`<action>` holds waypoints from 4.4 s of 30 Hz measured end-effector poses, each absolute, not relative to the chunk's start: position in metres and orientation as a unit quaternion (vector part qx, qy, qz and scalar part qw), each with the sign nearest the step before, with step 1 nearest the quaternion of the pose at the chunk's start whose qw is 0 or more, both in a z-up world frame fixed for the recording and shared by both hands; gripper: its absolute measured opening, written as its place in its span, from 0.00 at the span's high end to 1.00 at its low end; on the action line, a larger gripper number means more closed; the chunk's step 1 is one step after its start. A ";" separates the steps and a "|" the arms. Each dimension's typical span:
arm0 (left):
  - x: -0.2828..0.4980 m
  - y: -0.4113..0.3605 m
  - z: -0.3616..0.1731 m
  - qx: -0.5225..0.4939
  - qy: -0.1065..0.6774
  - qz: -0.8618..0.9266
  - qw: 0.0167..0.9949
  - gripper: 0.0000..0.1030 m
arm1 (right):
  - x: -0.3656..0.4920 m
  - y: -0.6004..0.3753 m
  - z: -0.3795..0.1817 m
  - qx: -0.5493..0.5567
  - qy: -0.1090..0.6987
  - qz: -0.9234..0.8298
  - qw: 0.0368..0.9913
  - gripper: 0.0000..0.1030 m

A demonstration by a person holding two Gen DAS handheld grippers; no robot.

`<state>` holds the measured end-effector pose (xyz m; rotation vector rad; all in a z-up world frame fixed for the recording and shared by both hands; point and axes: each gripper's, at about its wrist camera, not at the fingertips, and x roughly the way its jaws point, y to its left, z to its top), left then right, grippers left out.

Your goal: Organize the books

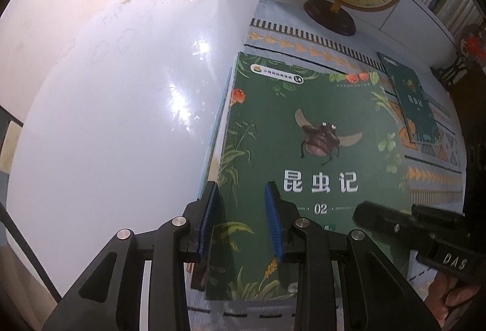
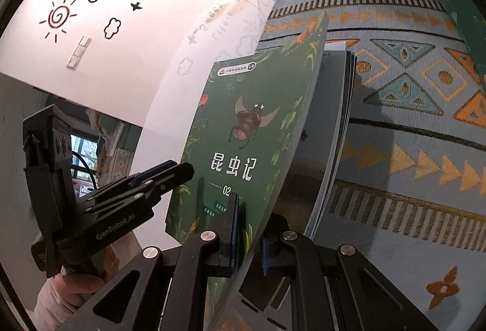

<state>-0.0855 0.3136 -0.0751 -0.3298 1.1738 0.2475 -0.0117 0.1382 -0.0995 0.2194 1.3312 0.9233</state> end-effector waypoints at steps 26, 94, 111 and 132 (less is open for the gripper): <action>-0.077 0.305 -0.078 -0.156 0.567 0.100 0.803 0.71 | -0.009 0.097 -0.096 0.149 0.627 0.374 0.667 0.61; 0.132 0.054 -0.127 -0.165 0.597 -0.024 0.785 0.28 | 0.215 -0.184 -0.122 0.263 0.533 0.417 0.688 0.38; 0.092 0.056 -0.128 -0.220 0.602 -0.080 0.763 0.27 | 0.170 -0.172 -0.158 0.203 0.639 0.367 0.645 0.92; 0.032 0.027 -0.119 -0.183 0.604 -0.097 0.770 0.28 | 0.097 -0.165 -0.161 0.181 0.662 0.335 0.645 0.92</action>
